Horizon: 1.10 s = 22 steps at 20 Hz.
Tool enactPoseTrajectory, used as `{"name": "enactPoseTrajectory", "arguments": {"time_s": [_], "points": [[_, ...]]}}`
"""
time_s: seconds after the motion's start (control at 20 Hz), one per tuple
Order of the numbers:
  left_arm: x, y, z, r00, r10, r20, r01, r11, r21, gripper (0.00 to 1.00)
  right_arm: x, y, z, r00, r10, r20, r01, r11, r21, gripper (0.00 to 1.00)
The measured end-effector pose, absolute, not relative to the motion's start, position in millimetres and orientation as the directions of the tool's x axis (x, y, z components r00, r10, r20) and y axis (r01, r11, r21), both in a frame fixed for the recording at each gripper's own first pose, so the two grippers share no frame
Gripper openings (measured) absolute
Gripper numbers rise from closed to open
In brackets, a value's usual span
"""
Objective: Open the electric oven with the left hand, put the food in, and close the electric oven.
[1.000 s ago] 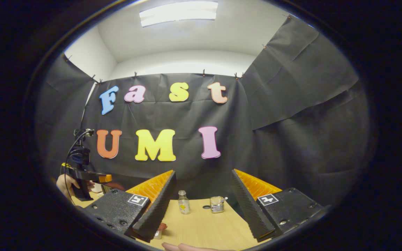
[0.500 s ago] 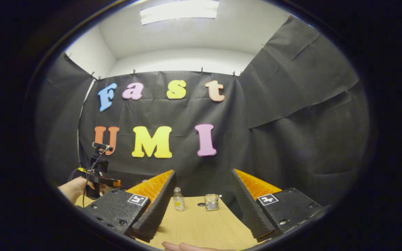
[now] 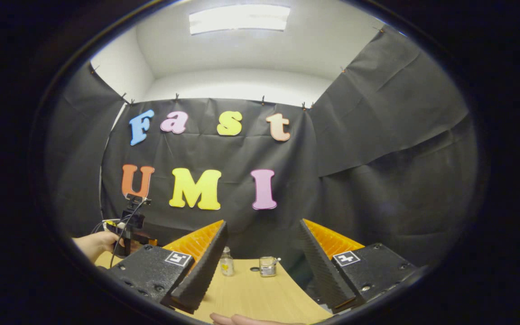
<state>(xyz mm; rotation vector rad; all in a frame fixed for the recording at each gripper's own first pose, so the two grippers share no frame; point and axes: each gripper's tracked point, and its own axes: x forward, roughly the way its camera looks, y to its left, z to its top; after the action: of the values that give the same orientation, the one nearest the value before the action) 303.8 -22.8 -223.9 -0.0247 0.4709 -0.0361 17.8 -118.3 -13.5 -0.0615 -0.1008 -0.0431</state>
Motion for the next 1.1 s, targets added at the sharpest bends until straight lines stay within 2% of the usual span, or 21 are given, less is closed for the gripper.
{"name": "enactPoseTrajectory", "arguments": {"time_s": [0.05,0.1,0.5,0.65,0.8,0.9,1.05,1.1], "points": [[302,-24,-223,0.892,-0.044,-0.450,0.030,0.999,-0.037,0.95,13,-118,-11,0.994,-0.040,0.106,0.047,0.997,-0.061,0.96],[298,-24,-223,0.892,-0.045,-0.450,0.031,0.999,-0.038,0.95,10,-118,-9,0.993,-0.041,0.109,0.048,0.997,-0.064,0.99],[252,-25,-228,0.875,-0.085,-0.476,0.052,0.995,-0.083,0.95,-10,-101,-3,0.997,-0.016,0.079,0.022,0.997,-0.068,0.99],[235,-24,-233,0.881,-0.082,-0.465,0.085,0.996,-0.015,0.95,-15,-98,-1,0.997,-0.014,0.076,0.019,0.997,-0.070,0.99],[218,-25,-244,0.868,-0.088,-0.488,0.078,0.996,-0.040,0.95,-18,-91,5,0.996,-0.006,0.085,0.012,0.997,-0.072,0.96],[208,-25,-251,0.868,-0.087,-0.489,0.082,0.996,-0.031,0.95,-21,-86,6,0.996,0.002,0.090,0.005,0.997,-0.071,0.99],[192,-26,-262,0.867,-0.087,-0.491,0.082,0.996,-0.031,0.95,-24,-85,6,0.996,0.005,0.093,0.002,0.997,-0.072,0.96],[189,-27,-264,0.867,-0.087,-0.491,0.088,0.996,-0.023,0.95,-23,-83,5,0.996,0.004,0.089,0.003,0.997,-0.073,0.99]]}}
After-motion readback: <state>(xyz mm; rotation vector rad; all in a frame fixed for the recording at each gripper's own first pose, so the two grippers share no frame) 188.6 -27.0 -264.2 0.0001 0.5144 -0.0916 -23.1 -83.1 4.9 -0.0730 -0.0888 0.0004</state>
